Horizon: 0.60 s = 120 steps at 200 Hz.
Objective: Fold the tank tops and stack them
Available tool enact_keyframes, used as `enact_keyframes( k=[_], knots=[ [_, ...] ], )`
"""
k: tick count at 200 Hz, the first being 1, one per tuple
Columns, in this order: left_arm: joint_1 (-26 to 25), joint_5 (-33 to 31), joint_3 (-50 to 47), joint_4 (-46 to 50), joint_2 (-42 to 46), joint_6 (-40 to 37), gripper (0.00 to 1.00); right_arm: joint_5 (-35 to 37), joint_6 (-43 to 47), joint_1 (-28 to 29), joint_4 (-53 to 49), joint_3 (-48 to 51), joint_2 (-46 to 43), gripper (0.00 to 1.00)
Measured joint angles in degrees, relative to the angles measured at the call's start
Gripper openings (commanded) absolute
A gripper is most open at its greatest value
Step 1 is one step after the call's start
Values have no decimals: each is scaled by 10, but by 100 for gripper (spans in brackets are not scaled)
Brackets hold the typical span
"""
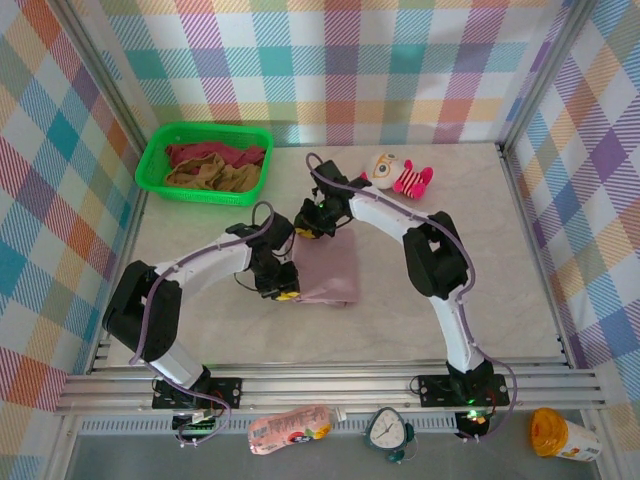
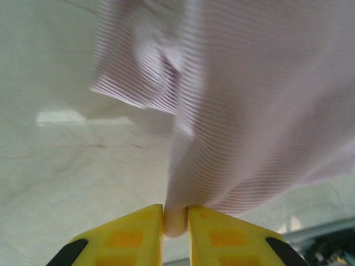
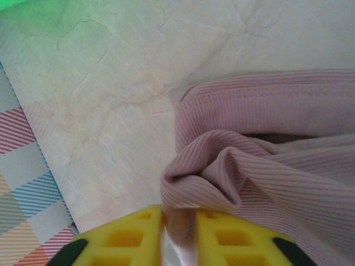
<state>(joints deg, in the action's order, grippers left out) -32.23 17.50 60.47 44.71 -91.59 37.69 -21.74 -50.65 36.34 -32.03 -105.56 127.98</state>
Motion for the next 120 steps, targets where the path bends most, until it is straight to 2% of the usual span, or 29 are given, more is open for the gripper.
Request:
enact_keyframes(
  k=[23,44,69,98,120],
  knots=[
    [7,-34,-1,1,0,4,29,0,3,1,19,0,7,31],
    [7,-62,0,5,0,4,30,2,18,-3,33,0,5,35],
    [7,-75,6,8,2,6,41,19,57,-15,28,9,-16,42],
    [-4,-75,32,17,7,4,44,28,122,-42,12,66,-92,40],
    [-16,-75,59,14,0,2,44,5,157,-61,13,103,-131,37]
  ],
)
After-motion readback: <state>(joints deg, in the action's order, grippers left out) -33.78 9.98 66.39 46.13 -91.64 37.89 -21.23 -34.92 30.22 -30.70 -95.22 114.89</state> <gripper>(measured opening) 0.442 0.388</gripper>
